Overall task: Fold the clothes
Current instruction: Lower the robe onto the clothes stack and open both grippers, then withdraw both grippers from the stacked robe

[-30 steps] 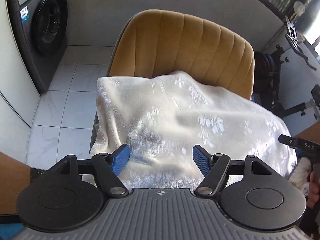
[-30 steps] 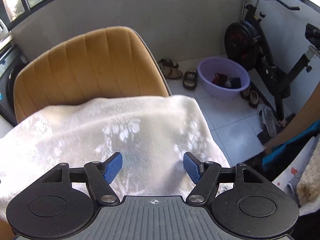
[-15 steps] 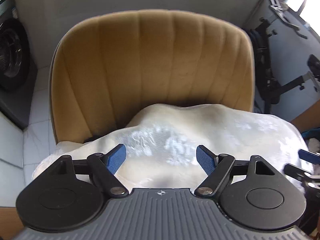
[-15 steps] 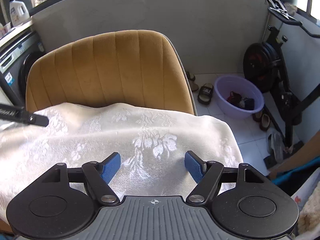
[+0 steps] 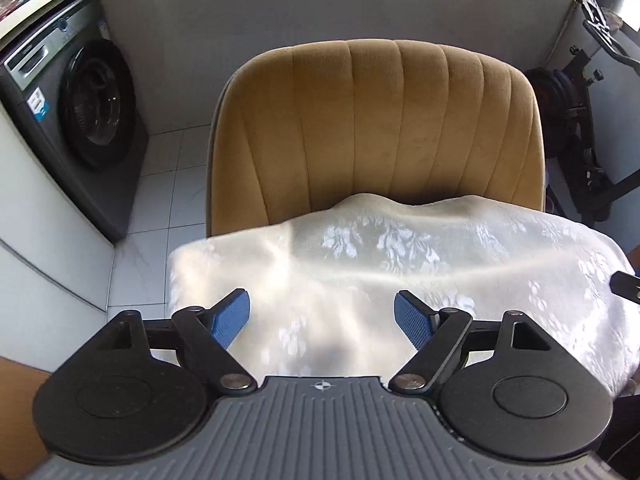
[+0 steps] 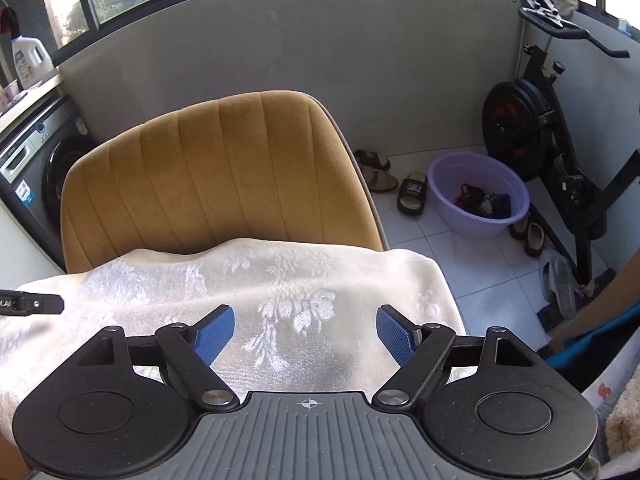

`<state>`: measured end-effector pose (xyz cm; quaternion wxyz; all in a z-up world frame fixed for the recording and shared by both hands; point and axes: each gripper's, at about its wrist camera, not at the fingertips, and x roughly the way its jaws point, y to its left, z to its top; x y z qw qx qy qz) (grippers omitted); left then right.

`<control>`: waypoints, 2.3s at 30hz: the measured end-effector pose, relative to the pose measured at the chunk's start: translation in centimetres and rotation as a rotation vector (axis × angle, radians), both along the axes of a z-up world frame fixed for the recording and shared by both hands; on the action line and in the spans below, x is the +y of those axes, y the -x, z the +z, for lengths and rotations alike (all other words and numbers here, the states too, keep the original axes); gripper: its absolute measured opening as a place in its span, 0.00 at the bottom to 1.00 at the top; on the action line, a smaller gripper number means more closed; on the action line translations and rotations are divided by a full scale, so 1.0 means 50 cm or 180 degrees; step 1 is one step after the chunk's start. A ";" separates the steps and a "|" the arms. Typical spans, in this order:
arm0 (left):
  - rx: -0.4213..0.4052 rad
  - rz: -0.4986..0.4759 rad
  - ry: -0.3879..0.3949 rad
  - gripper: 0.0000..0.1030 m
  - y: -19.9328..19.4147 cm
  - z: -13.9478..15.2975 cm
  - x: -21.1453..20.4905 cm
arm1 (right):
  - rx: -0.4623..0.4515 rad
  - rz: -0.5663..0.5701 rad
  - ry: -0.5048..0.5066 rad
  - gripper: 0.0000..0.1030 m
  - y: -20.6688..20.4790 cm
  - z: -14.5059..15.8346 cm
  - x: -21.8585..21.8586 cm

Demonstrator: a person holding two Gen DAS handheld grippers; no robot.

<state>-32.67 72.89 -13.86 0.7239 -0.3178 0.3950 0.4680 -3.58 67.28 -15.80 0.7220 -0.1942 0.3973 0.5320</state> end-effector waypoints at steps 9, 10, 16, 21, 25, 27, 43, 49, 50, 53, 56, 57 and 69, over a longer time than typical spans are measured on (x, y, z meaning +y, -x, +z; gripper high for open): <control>0.0168 -0.0093 -0.0028 0.98 -0.011 -0.049 -0.094 | -0.0384 0.0206 0.0338 0.82 0.057 -0.075 -0.003; 0.0202 -0.0092 -0.0048 1.00 -0.017 -0.052 -0.096 | -0.0378 0.0177 0.0358 0.88 0.056 -0.075 -0.002; 0.0240 -0.0055 -0.0069 1.00 -0.021 -0.053 -0.100 | -0.0142 -0.0083 0.0444 0.99 0.034 -0.066 -0.007; 0.0276 -0.0164 -0.0098 1.00 -0.024 -0.046 -0.106 | -0.0077 -0.0153 0.0421 0.99 0.047 -0.044 -0.045; 0.0314 -0.0153 -0.0078 1.00 -0.027 -0.037 -0.114 | 0.0027 -0.0257 0.0379 0.99 0.051 -0.028 -0.081; 0.0332 -0.0141 -0.0092 1.00 -0.026 -0.027 -0.128 | 0.0124 -0.0290 0.0321 0.99 0.049 -0.014 -0.098; 0.0293 0.0268 -0.0261 1.00 -0.052 0.089 -0.364 | 0.0196 0.0109 -0.0107 0.99 0.009 0.145 -0.282; 0.0264 0.0370 -0.0347 1.00 -0.096 0.119 -0.490 | 0.0149 0.0253 -0.0213 0.99 -0.028 0.190 -0.402; 0.0250 0.0396 -0.0338 1.00 -0.099 0.122 -0.511 | 0.0149 0.0272 -0.0210 0.99 -0.032 0.195 -0.418; 0.0200 0.0471 -0.0266 1.00 -0.099 0.130 -0.567 | 0.0144 0.0341 -0.0199 0.99 -0.037 0.205 -0.465; 0.0202 0.0570 -0.0205 1.00 -0.092 0.135 -0.617 | 0.0213 0.0413 -0.0205 0.99 -0.035 0.211 -0.502; 0.0215 0.0600 -0.0189 1.00 -0.090 0.137 -0.632 | 0.0238 0.0438 -0.0203 0.99 -0.034 0.213 -0.514; 0.0214 0.0587 -0.0130 1.00 -0.062 0.179 -0.739 | 0.0197 0.0442 -0.0114 0.99 0.025 0.247 -0.644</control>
